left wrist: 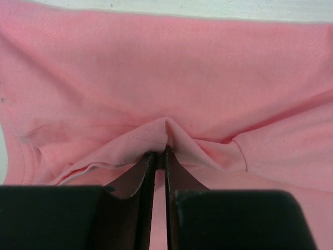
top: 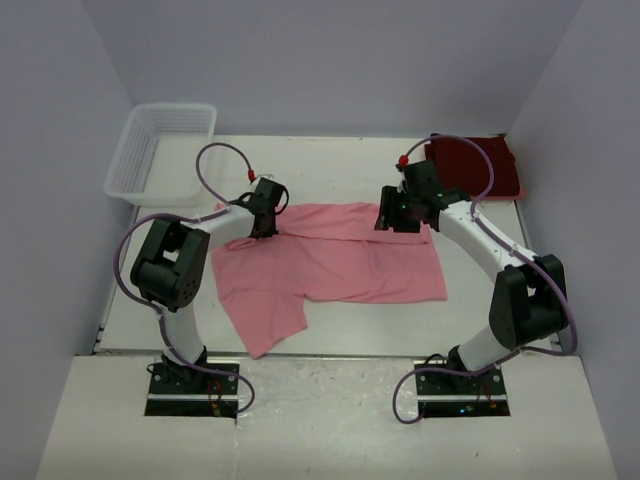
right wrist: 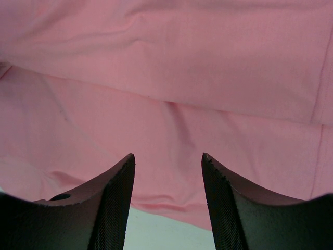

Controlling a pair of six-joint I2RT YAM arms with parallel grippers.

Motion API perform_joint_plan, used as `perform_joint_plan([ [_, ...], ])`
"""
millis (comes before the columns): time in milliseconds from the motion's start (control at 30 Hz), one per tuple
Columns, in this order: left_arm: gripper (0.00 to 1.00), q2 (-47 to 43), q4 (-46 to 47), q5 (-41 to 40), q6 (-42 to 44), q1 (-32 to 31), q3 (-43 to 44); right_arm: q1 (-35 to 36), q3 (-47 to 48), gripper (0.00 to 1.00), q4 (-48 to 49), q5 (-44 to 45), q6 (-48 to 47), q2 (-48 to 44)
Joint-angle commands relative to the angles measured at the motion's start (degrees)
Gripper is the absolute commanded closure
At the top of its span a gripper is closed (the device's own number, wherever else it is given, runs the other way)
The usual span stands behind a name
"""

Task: Fold and stack the t-shirts
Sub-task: Fold the flattened tshirt in 1/3 of the way

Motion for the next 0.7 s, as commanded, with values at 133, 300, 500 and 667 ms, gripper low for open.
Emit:
perform_joint_plan([
  [133, 0.9, -4.1, 0.0, 0.4, 0.1, 0.2, -1.5, 0.3, 0.2, 0.45, 1.8, 0.2, -0.4, -1.3],
  [300, 0.97, -7.2, -2.2, -0.2, -0.4, -1.2, -1.4, 0.4, 0.4, 0.44, 1.6, 0.0, -0.3, -0.9],
  [500, 1.0, -9.0, -5.2, -1.5, -2.4, -5.0, -0.4, 0.7, 0.6, 0.44, 1.6, 0.0, -0.2, -0.5],
  [667, 1.0, -9.8, -6.3, 0.7, -4.9, -7.2, -1.3, 0.7, 0.5, 0.44, 1.5, 0.4, -0.4, -1.0],
])
